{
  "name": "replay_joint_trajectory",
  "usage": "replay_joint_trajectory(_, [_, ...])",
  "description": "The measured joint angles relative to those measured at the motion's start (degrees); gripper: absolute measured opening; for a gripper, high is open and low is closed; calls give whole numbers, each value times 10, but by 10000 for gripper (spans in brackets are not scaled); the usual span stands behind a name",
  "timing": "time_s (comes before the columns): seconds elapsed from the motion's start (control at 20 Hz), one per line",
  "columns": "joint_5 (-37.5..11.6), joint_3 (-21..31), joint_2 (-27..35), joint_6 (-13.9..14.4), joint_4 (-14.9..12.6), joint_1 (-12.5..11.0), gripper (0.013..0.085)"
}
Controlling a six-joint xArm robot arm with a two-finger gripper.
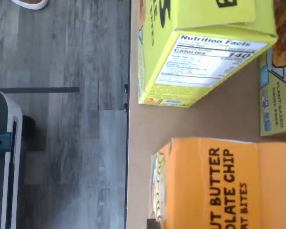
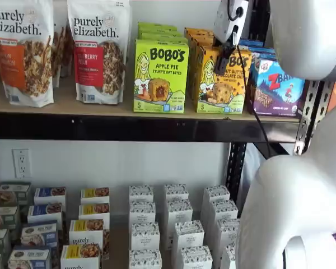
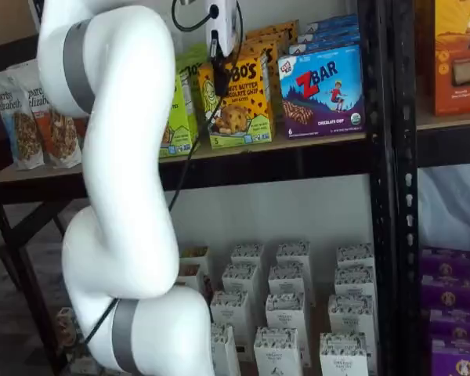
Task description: Pick up the orange box on the top shelf, the fifth box from the left
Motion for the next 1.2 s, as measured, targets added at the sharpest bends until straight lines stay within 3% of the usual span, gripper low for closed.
replay_joint_trajectory(0.15, [2, 0, 0, 0, 0, 0, 490])
replay_joint_trajectory(0.35, [5, -2, 0, 0, 0, -1, 410])
replay_joint_trajectory(0.45, [8, -5, 0, 0, 1, -1, 330])
replay_joint_trajectory(0.85, [38, -26, 3, 2, 0, -2, 330])
replay_joint_trajectory(1.2, [45, -8, -32, 6, 1, -1, 330])
